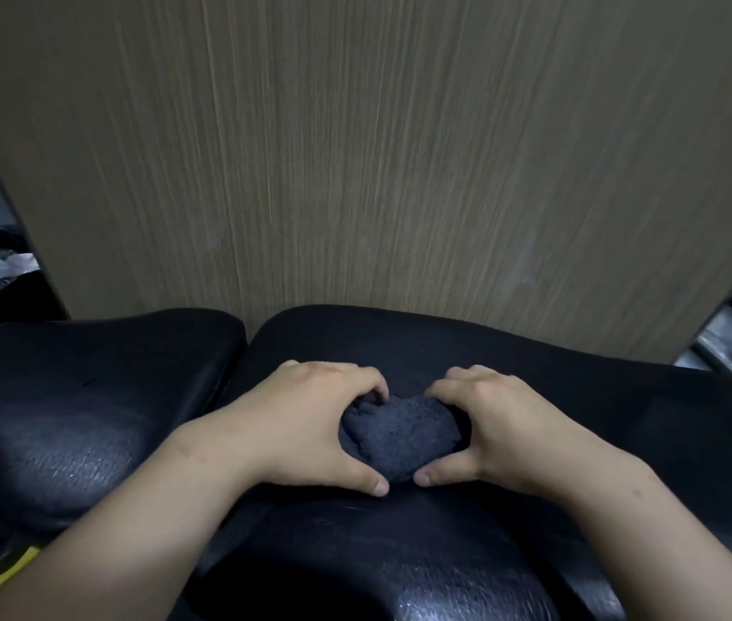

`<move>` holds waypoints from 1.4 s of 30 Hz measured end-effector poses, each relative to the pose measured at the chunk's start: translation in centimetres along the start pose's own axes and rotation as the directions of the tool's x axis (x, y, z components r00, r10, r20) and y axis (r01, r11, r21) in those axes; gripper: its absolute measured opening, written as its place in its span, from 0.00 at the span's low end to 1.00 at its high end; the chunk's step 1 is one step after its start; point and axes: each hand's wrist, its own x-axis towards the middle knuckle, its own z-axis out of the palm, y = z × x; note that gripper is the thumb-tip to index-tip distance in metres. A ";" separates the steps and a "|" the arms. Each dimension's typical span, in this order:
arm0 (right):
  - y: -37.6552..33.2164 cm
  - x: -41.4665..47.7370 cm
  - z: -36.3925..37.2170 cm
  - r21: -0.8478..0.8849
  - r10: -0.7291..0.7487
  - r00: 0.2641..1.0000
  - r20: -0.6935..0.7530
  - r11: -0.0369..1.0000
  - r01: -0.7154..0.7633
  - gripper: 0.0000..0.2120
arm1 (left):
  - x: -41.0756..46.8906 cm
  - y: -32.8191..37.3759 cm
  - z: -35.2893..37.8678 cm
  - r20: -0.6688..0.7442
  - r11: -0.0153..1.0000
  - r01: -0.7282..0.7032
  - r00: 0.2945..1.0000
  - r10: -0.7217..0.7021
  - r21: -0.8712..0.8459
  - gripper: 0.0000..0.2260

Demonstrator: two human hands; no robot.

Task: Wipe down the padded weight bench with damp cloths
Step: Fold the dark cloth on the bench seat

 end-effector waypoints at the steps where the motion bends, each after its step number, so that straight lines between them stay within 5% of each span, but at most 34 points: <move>1: -0.1 -0.4 -0.1 -0.035 0.010 1.000 0.008 0.999 -0.010 0.33 | -0.1 0.2 -0.1 0.017 1.000 0.003 1.000 -0.004 0.024 0.34; 7: 0.1 -3.6 -0.7 -0.039 0.100 0.993 0.063 0.994 -0.097 0.27 | -1.1 2.0 -0.9 0.168 0.965 0.106 0.974 -0.149 0.238 0.40; 13: 1.6 -7.3 -1.2 -0.052 0.201 0.978 0.062 0.979 -0.198 0.26 | -2.0 4.6 -0.4 -0.004 0.827 0.305 0.939 -0.345 0.473 0.52; 16: 2.6 -8.5 -1.3 -0.081 0.274 0.960 0.051 0.960 -0.270 0.31 | -1.9 5.4 0.7 -0.018 0.847 0.284 0.951 -0.310 0.450 0.57; 20: 2.9 -9.0 -0.7 -0.048 0.223 0.975 -0.019 0.974 -0.224 0.46 | -1.3 4.8 1.1 0.082 0.977 -0.058 0.996 0.042 0.204 0.37; 24: 2.8 -8.5 0.3 0.084 0.108 0.993 -0.038 0.991 -0.104 0.44 | -0.9 4.2 0.9 0.002 0.970 -0.011 1.000 0.011 0.241 0.17; 28: 4.4 -8.6 0.1 0.127 0.115 0.991 -0.075 0.986 -0.105 0.33 | -0.8 3.8 0.7 -0.021 0.943 0.129 0.991 -0.129 0.306 0.18; 32: 5.0 -8.5 0.3 0.086 0.077 0.991 -0.114 0.994 -0.068 0.30 | -0.7 3.8 1.4 0.075 0.976 0.005 0.997 -0.022 0.217 0.37; 37: 4.8 -8.0 0.6 0.095 0.000 0.991 -0.130 0.995 0.012 0.39 | -0.1 3.0 1.6 0.042 0.997 -0.038 0.999 0.035 0.064 0.15; 42: 5.3 -8.3 0.6 0.095 -0.003 0.989 -0.148 0.995 0.017 0.32 | 0.1 3.3 1.8 0.013 0.994 -0.042 0.999 0.041 0.102 0.11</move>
